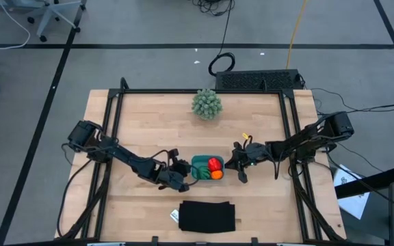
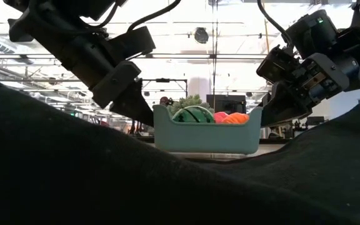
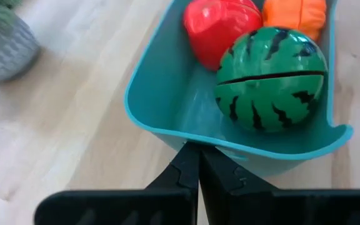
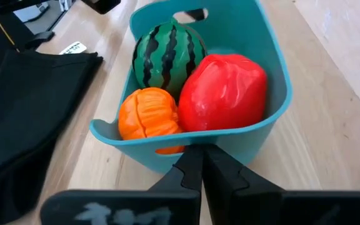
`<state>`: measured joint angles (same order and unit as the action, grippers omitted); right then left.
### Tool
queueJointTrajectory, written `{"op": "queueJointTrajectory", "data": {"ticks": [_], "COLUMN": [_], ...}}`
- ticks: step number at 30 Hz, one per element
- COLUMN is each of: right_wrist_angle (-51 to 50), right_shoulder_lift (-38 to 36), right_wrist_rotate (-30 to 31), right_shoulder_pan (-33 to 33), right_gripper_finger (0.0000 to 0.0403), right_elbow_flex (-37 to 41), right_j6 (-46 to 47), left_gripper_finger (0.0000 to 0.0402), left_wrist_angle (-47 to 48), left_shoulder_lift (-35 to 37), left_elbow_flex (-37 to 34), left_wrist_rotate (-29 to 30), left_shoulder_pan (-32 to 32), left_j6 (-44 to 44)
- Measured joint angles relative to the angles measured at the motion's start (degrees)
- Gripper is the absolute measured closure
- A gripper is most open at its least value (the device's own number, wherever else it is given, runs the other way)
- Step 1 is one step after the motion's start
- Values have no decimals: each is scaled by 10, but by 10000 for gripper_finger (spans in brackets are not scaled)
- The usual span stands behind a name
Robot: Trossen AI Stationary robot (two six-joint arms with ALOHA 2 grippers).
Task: Pick and placing Produce into tupperware
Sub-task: Adjust the blue bin on the table
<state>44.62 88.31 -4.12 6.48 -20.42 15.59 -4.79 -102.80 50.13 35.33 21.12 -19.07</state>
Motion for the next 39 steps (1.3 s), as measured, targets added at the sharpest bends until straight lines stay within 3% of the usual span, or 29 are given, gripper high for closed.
{"op": "queueJointTrajectory", "data": {"ticks": [14, 33, 39], "right_wrist_angle": [-8, -28, -34], "right_shoulder_lift": [0, -1, -1], "right_wrist_rotate": [4, -4, -6], "right_shoulder_pan": [0, 0, 0], "right_gripper_finger": [403, 380, 378], "right_elbow_flex": [0, 0, 0], "right_j6": [12, 43, 43], "left_gripper_finger": [394, 394, 361], "left_wrist_angle": [18, 34, 35], "left_shoulder_lift": [0, 0, 0], "left_elbow_flex": [0, 0, 0], "left_wrist_rotate": [-37, -33, -43], "left_shoulder_pan": [-1, -9, -9], "left_j6": [-23, -32, -25]}}
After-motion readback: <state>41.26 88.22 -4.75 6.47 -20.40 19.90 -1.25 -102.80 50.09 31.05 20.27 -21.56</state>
